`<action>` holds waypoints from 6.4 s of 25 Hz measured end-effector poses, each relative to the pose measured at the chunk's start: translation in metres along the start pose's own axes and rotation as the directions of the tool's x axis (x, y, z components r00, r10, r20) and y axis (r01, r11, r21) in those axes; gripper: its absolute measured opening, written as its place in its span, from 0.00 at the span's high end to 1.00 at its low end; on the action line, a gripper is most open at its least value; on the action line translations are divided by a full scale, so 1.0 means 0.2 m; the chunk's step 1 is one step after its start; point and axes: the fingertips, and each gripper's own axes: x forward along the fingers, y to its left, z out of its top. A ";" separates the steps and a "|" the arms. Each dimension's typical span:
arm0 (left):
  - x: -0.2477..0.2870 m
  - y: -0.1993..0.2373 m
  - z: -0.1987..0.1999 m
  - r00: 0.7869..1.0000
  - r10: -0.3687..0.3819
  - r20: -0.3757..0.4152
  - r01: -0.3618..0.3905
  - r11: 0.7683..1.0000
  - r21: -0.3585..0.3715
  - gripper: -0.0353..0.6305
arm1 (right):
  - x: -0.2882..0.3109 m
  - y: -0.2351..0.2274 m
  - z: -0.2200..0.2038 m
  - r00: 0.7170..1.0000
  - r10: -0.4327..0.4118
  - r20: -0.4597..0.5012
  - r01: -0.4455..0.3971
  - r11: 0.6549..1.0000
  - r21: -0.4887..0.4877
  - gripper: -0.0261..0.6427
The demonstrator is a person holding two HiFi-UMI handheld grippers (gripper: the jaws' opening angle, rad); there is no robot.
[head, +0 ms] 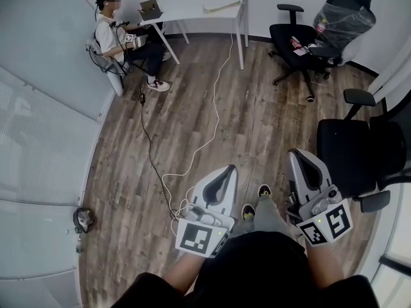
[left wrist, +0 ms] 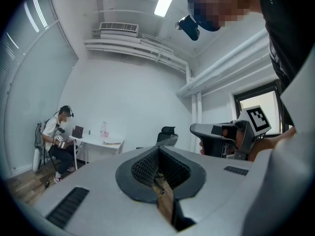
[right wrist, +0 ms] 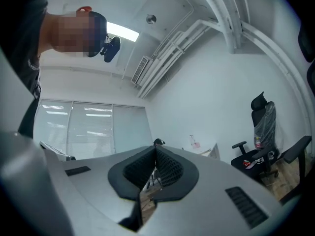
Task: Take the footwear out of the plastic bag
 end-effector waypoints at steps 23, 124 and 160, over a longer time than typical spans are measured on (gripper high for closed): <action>1.22 0.46 0.17 0.998 0.030 -0.048 -0.025 0.995 0.099 0.91 | 0.84 -0.99 0.07 0.999 0.024 0.046 -0.024 1.000 0.003 0.93; 4.65 3.95 -0.81 0.719 -0.067 -0.692 -0.270 0.890 -0.367 0.45 | 4.67 -3.34 -0.86 0.900 0.130 -0.415 -0.083 0.988 0.130 0.93; 5.07 3.69 -0.99 0.179 -0.416 -0.892 0.544 0.797 -0.262 0.36 | 4.82 -3.66 -0.94 0.869 0.008 -0.495 -0.041 0.998 -0.054 0.93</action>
